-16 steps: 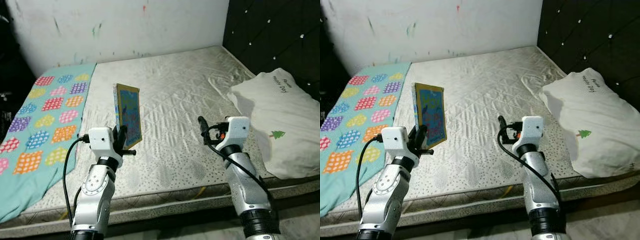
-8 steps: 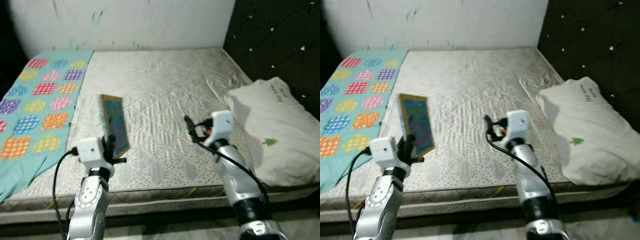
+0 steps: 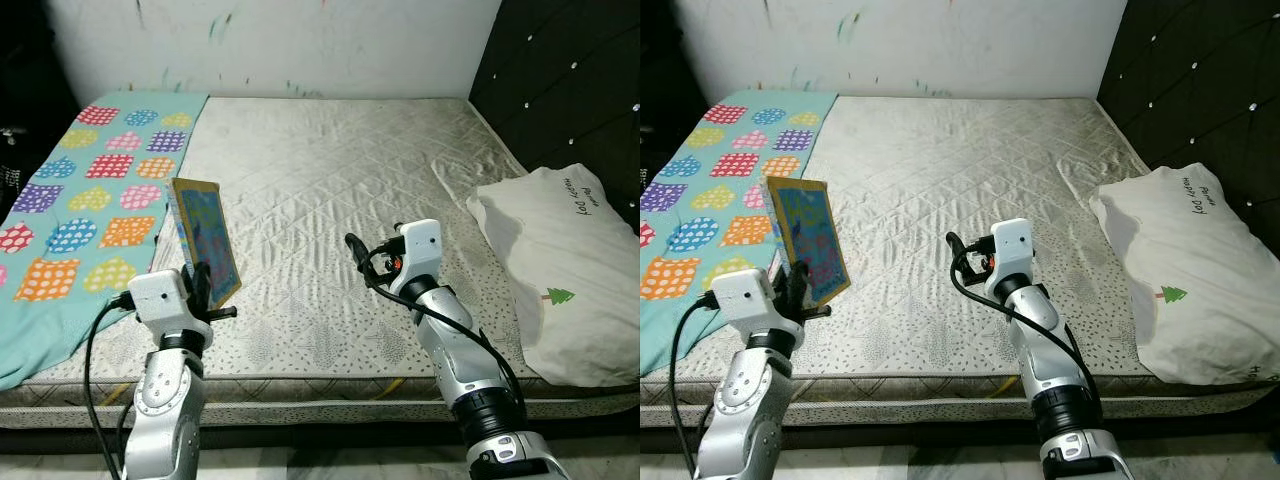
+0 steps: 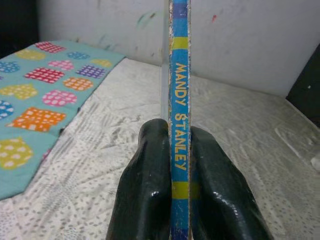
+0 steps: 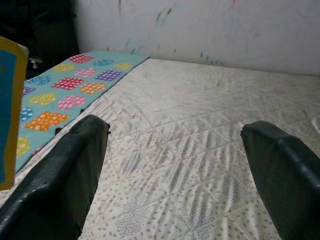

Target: Clean up the room

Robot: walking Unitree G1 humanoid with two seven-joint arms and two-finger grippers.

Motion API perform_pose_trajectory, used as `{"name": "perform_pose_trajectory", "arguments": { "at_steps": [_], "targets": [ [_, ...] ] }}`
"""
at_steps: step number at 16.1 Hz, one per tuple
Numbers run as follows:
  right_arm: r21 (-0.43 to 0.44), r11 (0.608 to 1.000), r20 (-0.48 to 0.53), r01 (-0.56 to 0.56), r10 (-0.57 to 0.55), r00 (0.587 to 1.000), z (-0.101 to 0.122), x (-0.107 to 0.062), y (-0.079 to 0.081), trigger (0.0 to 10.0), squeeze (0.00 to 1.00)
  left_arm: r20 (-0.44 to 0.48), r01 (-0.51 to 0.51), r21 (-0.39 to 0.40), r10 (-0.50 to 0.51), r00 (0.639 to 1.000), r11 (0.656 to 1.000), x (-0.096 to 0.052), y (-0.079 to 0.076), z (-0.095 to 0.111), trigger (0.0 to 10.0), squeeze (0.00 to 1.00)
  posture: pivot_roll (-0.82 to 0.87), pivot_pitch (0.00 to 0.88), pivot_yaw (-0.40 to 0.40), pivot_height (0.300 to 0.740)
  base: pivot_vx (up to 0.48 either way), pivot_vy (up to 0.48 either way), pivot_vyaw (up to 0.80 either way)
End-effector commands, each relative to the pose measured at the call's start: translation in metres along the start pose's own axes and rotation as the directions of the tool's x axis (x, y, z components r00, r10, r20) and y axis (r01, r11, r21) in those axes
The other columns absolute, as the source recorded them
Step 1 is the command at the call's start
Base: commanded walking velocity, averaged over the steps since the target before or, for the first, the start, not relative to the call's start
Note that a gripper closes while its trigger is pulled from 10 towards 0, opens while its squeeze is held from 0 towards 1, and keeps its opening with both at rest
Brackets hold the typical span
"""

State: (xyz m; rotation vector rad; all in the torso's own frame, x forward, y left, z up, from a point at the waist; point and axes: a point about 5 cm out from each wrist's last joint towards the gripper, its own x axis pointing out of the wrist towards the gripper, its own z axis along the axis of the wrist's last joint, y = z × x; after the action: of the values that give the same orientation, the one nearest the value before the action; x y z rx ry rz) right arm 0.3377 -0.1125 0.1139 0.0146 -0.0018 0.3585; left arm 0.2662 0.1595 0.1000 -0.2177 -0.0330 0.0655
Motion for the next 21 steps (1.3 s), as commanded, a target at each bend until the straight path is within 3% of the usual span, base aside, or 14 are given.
{"name": "perform_pose_trajectory", "arguments": {
  "at_steps": [1,3,8,21],
  "targets": [
    [0.003,1.000,-0.010,0.012,-0.011,1.000,-0.003,-0.001,-0.002,10.0,0.00,0.034,0.025,0.013,-0.025,0.999,1.000,0.001,-0.006,0.008,10.0,0.00,-0.06,0.000,-0.007,0.740,0.000,0.000,-0.80],
    [0.002,1.000,-0.010,0.025,-0.025,1.000,-0.004,-0.003,-0.005,10.0,0.00,0.032,0.036,0.008,-0.037,0.999,0.999,0.003,-0.009,0.008,10.0,0.00,-0.07,0.000,-0.003,0.740,0.000,0.000,-0.80],
    [-0.004,0.999,0.000,0.045,-0.045,0.999,-0.005,-0.007,-0.008,10.0,0.00,0.029,0.065,0.001,-0.065,0.997,0.998,0.008,-0.012,0.009,10.0,0.00,-0.09,0.000,0.012,0.740,0.000,-0.108,0.00],
    [-0.014,0.998,0.008,0.064,-0.064,0.998,-0.004,-0.008,-0.012,10.0,0.00,0.018,0.086,-0.006,-0.086,0.996,0.996,0.009,-0.015,0.007,10.0,0.00,-0.10,0.000,0.021,0.740,0.000,-0.390,0.00]
  ]
}}
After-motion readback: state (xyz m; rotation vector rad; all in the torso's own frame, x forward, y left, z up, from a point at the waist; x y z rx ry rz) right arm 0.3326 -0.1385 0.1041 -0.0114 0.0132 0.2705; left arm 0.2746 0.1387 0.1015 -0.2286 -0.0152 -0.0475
